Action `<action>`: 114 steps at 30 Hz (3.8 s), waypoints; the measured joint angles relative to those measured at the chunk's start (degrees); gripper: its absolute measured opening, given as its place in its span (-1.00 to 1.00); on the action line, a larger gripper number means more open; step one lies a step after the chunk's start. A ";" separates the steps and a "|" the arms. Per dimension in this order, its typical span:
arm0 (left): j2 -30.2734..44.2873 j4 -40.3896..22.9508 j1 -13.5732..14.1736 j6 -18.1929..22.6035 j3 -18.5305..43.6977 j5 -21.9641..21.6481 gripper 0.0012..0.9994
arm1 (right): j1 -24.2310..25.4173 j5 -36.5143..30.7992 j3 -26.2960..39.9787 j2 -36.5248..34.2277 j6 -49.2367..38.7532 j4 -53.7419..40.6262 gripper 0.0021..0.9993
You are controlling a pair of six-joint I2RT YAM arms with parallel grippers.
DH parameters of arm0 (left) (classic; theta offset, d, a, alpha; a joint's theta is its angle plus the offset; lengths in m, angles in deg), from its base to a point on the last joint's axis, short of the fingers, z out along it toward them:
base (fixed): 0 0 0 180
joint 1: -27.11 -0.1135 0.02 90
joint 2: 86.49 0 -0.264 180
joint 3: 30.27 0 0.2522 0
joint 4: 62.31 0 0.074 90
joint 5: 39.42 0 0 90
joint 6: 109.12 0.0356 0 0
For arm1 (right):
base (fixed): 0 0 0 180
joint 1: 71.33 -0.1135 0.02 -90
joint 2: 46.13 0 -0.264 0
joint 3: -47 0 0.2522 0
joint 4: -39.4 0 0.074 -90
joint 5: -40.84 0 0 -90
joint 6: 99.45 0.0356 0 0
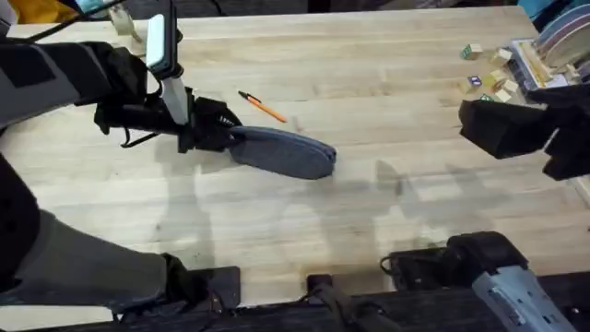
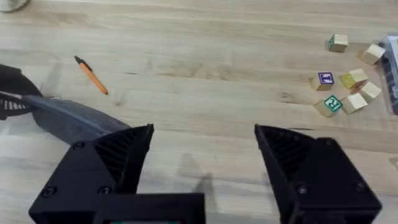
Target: Unzip the bag, pick up the pens from the table one at a time and place them inside, then zip the bag closed.
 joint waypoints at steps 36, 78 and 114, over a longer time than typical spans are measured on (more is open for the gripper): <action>0.00 -0.17 0.15 0.03 0.00 -0.22 -0.91 | 0.00 12.19 -0.13 0.00 3.89 -5.02 1.00; 0.00 -0.22 0.15 0.03 0.00 -0.22 -0.91 | -0.63 22.18 -9.29 -0.02 15.47 -7.19 1.00; 0.00 -0.37 0.15 0.03 0.00 -0.20 -0.92 | -0.63 25.91 -22.27 -0.01 17.86 9.75 1.00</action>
